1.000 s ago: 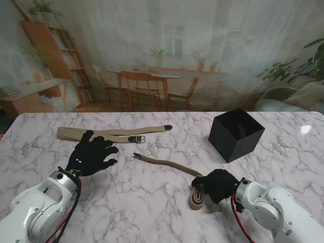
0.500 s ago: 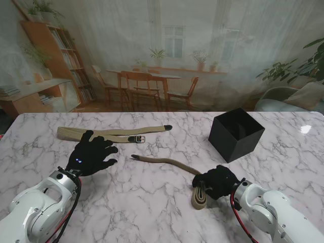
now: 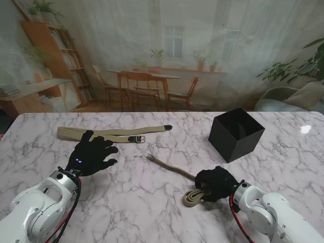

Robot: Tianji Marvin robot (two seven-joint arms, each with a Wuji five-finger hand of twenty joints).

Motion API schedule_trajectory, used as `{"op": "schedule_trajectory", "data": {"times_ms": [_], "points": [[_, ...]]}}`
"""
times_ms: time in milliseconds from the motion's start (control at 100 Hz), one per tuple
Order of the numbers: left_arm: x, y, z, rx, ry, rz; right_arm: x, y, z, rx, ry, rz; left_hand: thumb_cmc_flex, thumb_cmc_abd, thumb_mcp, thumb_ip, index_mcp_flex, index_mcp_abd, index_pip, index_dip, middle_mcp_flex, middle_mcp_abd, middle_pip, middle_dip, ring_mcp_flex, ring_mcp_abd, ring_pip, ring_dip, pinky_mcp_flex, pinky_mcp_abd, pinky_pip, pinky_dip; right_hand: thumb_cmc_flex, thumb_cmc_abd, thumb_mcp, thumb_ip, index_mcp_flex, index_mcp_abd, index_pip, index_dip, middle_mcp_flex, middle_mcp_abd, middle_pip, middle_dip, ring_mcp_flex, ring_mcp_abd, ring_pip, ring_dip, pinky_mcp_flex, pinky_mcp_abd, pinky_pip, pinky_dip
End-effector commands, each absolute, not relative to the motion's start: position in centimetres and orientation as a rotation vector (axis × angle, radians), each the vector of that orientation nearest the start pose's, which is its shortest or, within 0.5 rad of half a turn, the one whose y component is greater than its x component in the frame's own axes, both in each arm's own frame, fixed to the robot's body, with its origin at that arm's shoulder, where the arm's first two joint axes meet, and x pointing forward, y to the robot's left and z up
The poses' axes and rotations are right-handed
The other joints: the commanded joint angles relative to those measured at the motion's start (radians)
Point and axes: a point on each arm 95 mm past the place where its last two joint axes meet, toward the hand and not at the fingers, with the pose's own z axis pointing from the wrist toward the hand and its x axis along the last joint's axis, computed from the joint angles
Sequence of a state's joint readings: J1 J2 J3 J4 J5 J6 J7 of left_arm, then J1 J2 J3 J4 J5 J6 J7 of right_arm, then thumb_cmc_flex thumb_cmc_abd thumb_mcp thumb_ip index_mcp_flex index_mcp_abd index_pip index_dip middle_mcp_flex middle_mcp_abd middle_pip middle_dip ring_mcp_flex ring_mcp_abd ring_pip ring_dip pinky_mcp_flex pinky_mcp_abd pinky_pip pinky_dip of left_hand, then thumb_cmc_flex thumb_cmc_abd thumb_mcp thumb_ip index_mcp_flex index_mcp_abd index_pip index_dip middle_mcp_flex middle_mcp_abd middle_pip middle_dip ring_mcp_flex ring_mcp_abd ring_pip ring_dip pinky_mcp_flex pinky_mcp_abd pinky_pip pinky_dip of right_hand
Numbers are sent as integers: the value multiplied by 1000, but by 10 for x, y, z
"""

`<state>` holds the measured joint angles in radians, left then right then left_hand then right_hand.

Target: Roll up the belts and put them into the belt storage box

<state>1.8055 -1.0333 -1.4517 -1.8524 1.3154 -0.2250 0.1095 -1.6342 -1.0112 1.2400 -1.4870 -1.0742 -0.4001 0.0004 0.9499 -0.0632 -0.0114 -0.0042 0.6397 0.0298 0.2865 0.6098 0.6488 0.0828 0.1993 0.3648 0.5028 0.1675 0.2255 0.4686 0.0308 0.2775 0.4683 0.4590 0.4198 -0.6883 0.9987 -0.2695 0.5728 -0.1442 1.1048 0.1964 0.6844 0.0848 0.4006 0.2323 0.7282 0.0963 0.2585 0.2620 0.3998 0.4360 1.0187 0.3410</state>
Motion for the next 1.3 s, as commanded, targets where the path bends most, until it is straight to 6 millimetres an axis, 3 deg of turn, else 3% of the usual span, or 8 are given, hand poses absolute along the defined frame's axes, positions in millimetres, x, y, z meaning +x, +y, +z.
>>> {"op": "schedule_trajectory", "data": {"times_ms": [0,260,420,520,730,790,940,1290], "points": [[349,33,-277,-750,1602,-1408,354,-30,-398,1085,1957,1482,-14,51,-10,-17,-16,20,-15,-12,29,17,-3,8,8,17,-3,10,-18,50,-42,-4,73,64,51,19,132,-56,223,20,156,-65,43,20,103,-47,53,10,22,32,12,-16],[349,33,-277,-749,1602,-1408,356,-30,-401,1014,1915,1529,-13,50,-9,-17,-16,20,-15,-12,30,16,-2,8,10,18,-2,11,-18,51,-43,-4,154,99,35,1,82,-125,57,110,489,-128,175,109,358,-100,183,149,102,-49,108,43],[349,33,-277,-749,1601,-1408,358,-31,-402,983,1877,1572,-14,50,-9,-17,-16,20,-15,-13,30,16,-2,8,9,16,-2,11,-18,51,-44,-4,185,106,47,-3,27,-34,-36,25,641,-158,251,143,426,-130,217,181,150,-91,147,57],[349,33,-277,-748,1600,-1409,359,-32,-403,962,1863,1591,-15,51,-10,-17,-16,20,-15,-13,29,15,-3,8,8,17,-3,11,-18,51,-44,-3,151,155,123,101,-191,66,-394,56,701,-143,274,133,472,-122,241,201,163,-90,161,48],[349,33,-276,-746,1600,-1408,359,-31,-405,967,1842,1607,-11,48,-8,-16,-17,20,-14,-12,30,15,-2,9,10,16,-2,11,-17,50,-43,-3,222,231,137,150,-455,-173,-374,42,765,-85,291,160,565,-51,299,209,212,-58,181,45],[349,33,-276,-745,1600,-1408,358,-30,-405,979,1844,1609,-11,49,-9,-16,-18,20,-15,-13,31,16,-2,9,10,16,-2,11,-17,50,-43,-3,262,272,112,149,-431,-288,-394,24,755,-68,289,167,565,-29,298,201,213,-40,177,37],[349,33,-276,-745,1599,-1408,358,-30,-404,966,1890,1612,-8,47,-8,-16,-18,19,-14,-12,31,16,-1,9,10,16,-2,11,-17,51,-43,-3,330,345,49,156,-180,-327,-511,-20,701,-51,297,195,535,-10,278,191,178,-1,154,32],[349,34,-276,-740,1592,-1411,358,-30,-401,968,1925,1607,-8,47,-8,-16,-17,20,-13,-11,32,15,1,10,12,16,0,12,-17,50,-42,-3,395,380,-5,166,145,-440,-300,113,635,-52,329,223,493,-7,248,190,120,35,102,39]]}}
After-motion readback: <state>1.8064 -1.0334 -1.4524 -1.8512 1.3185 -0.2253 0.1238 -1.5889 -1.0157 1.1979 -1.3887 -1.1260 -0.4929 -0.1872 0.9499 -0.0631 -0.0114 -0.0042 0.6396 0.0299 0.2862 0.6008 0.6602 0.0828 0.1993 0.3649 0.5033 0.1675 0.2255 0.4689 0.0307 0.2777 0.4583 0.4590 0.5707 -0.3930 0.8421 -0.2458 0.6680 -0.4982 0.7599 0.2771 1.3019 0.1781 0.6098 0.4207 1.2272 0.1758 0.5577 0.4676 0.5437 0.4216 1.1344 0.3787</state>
